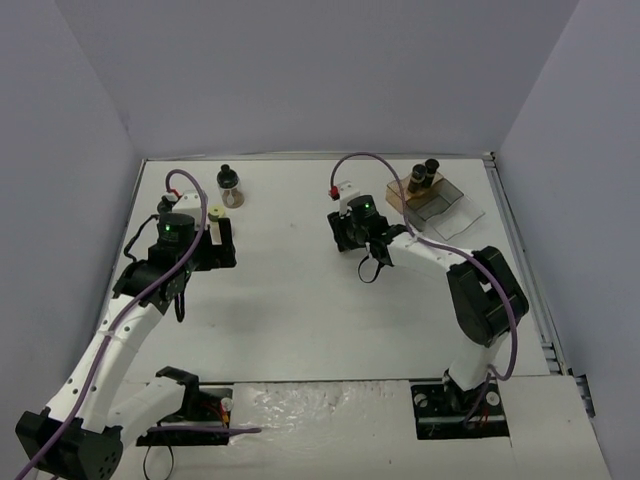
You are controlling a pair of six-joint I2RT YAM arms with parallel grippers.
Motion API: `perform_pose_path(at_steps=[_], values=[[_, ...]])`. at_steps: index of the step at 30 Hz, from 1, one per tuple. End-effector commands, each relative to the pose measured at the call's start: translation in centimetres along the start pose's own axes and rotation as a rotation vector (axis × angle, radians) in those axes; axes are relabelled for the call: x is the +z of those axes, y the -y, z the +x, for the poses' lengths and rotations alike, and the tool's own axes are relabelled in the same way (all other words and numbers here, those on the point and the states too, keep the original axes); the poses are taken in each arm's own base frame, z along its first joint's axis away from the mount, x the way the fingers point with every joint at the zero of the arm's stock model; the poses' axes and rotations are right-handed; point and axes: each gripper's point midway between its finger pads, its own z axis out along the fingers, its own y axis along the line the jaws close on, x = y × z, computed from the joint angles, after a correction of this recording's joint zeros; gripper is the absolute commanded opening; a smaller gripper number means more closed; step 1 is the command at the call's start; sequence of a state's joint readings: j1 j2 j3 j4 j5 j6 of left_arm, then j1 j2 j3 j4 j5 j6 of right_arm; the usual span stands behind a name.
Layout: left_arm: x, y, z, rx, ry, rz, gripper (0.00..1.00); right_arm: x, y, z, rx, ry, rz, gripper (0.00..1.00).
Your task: Organize the condiment bottles
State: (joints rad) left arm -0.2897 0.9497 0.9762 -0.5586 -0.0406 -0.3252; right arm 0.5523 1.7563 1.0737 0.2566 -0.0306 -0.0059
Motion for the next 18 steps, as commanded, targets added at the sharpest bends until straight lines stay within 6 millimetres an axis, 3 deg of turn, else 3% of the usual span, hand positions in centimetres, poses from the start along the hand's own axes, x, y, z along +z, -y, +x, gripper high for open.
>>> perform_pose_path(at_steps=[1,5,10,18], values=[[-0.3,0.2,-2.1,-0.020,0.076,0.017,0.97,-4.0,8.7,-10.8,0.101,0.252,0.213,0.08],[-0.1,-0.2,-2.0,-0.027,0.069,0.003,0.97,-5.0,15.0,-13.3,0.231,0.306,0.377,0.08],[0.0,-0.3,-1.9,-0.032,0.067,-0.001,0.97,-4.4,20.4,-15.0,0.353,0.352,0.489,0.08],[0.3,-0.5,-1.7,-0.032,0.055,-0.010,0.97,-1.8,24.5,-14.3,0.449,0.346,0.615,0.08]])
